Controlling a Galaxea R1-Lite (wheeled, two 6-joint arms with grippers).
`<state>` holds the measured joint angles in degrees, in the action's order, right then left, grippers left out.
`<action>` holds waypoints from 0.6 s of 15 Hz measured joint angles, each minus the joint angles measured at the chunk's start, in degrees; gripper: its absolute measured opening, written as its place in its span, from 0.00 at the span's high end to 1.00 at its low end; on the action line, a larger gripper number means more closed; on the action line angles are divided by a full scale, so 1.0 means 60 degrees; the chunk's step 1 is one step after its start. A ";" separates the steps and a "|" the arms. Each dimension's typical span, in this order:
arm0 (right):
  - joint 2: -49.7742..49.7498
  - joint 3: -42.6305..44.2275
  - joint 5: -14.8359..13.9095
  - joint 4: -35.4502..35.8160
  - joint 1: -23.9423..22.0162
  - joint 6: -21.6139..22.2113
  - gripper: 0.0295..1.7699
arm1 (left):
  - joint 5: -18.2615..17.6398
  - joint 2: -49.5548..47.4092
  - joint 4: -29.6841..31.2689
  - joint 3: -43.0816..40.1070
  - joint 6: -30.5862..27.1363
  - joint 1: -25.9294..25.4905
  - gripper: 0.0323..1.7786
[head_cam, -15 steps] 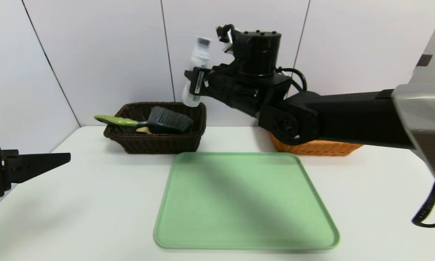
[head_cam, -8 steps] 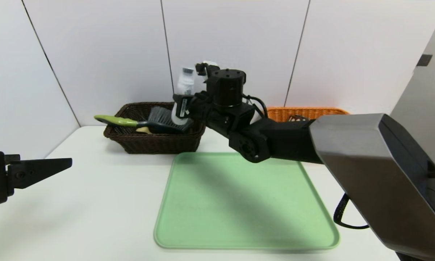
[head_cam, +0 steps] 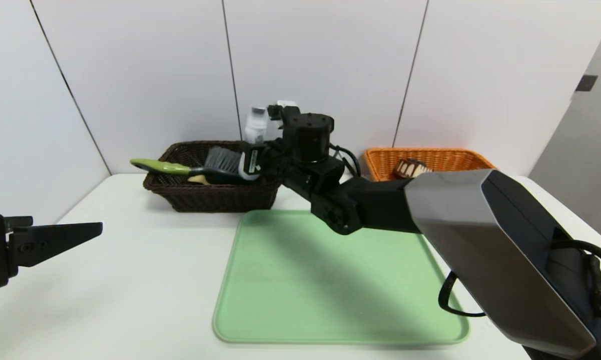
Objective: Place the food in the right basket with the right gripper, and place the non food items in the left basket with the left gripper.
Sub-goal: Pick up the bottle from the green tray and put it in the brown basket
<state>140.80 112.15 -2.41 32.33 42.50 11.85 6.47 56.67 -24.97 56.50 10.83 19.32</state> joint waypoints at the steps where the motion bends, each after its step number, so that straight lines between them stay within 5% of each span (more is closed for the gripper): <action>1: 0.0073 0.0000 -0.0010 0.0033 -0.0012 -0.0051 0.69 | 0.0004 -0.0014 0.0004 -0.0004 0.0006 0.0000 0.05; 9: 0.0252 0.0010 -0.0024 0.0045 -0.0252 -0.0146 0.69 | -0.0006 -0.0102 0.0004 -0.0106 -0.0014 0.0000 0.05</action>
<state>142.31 112.21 -2.56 32.60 40.98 10.97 6.44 56.06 -24.94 55.87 10.74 19.32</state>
